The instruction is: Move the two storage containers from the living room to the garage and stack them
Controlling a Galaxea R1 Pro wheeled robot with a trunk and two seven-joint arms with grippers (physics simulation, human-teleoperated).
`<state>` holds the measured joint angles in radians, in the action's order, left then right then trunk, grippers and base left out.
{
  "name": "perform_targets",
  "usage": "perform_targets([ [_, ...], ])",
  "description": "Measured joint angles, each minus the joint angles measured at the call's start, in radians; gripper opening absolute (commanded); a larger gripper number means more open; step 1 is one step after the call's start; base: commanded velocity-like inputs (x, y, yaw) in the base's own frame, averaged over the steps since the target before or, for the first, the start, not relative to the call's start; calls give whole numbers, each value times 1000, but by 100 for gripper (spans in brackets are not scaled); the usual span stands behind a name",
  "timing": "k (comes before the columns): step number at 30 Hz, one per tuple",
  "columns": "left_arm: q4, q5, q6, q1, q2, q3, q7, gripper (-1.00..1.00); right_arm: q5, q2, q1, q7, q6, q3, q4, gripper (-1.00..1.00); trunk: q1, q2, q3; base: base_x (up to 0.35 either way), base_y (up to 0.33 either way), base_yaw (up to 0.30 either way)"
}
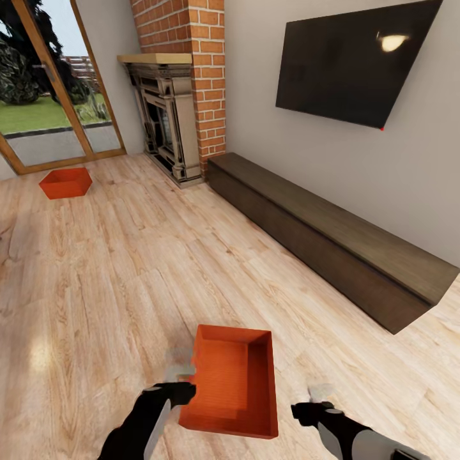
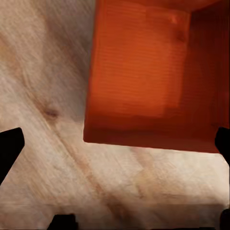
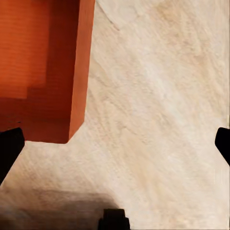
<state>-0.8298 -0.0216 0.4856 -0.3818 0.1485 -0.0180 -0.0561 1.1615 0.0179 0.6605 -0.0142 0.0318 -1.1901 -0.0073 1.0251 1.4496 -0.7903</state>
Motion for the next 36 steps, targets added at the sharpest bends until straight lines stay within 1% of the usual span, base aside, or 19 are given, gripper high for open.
perform_targets([
  [1, 14, -5, 0, 28, 4, 1, -1, 100, 6, 0, 10, -6, -1, 0, 0, 100, 0, 0, 0, 0, 0, 0],
  [2, 41, -10, -1, -30, 11, 2, -4, 100, 14, 1, 30, -22, -2, 0, 0, 100, 0, 0, 0, 0, 0, 0],
  [3, 123, -10, 5, -145, 23, 4, -9, 100, 22, 2, 67, -72, -3, 0, 0, 100, 0, 0, 0, 0, 0, 0],
  [4, 181, -10, 4, -218, 25, 3, -10, 100, 26, 3, 88, -102, -5, 0, 0, 100, 0, 0, 0, 0, 0, 0],
  [6, 326, -9, -11, -319, 25, 3, -11, 100, 33, -1, 109, -147, -7, -1, 0, 100, 0, 0, 0, 0, 0, 0],
  [7, 424, -9, -31, -389, 25, 2, -11, 100, 37, -5, 117, -166, -7, -3, -1, 100, 0, 0, 0, 0, 0, 0],
  [9, 466, -12, -42, -417, 25, 2, -11, 100, 38, -7, 120, -172, -7, -4, -1, 100, 0, 0, 0, 0, 0, 0],
  [12, 499, -18, -49, -436, 26, 3, -13, 100, 39, -15, 122, -175, 0, -5, -4, 100, 0, 0, 0, 0, 0, 0],
  [15, 511, -24, -58, -443, 26, 4, -63, 100, 40, -31, 123, -176, 6, -5, -30, 100, 0, 0, 0, 0, 0, 0],
  [17, 513, -24, -78, -444, 26, 4, -96, 100, 39, -40, 123, -176, 19, -7, -50, 100, 0, 0, 0, 0, 0, 0],
  [20, 516, -24, -97, -445, 26, 4, -113, 100, 38, -44, 123, -182, 23, -7, -66, 100, 0, 0, 0, 0, 0, 0],
  [24, 519, -23, -102, -446, 26, 4, -117, 100, 39, -45, 123, -191, 22, -5, -69, 100, 0, 0, 0, 0, 0, -103],
  [25, 520, -23, -102, -446, 26, 4, -118, 100, 39, -45, 123, -202, 22, -5, -70, 100, 0, 0, 0, 0, 0, -239],
  [27, 523, -22, -101, -446, 26, 5, -118, 100, 40, -45, 123, -252, 26, -4, -70, 100, 0, 0, 0, 0, 0, -267],
  [28, 524, -22, -101, -446, 26, 5, -118, 100, 40, -45, 124, -263, 27, -5, -70, 100, 0, 0, 0, 0, 0, -278],
  [32, 532, -22, -102, -446, 26, 4, -119, 100, 40, -47, 124, -279, 29, -6, -71, 100, 0, 0, 0, 0, 0, -188],
  [36, 536, -22, -102, -446, 26, 4, -119, 100, 37, -48, 123, -272, 39, -9, -71, 100, 0, 0, 0, 0, 0, -25],
])
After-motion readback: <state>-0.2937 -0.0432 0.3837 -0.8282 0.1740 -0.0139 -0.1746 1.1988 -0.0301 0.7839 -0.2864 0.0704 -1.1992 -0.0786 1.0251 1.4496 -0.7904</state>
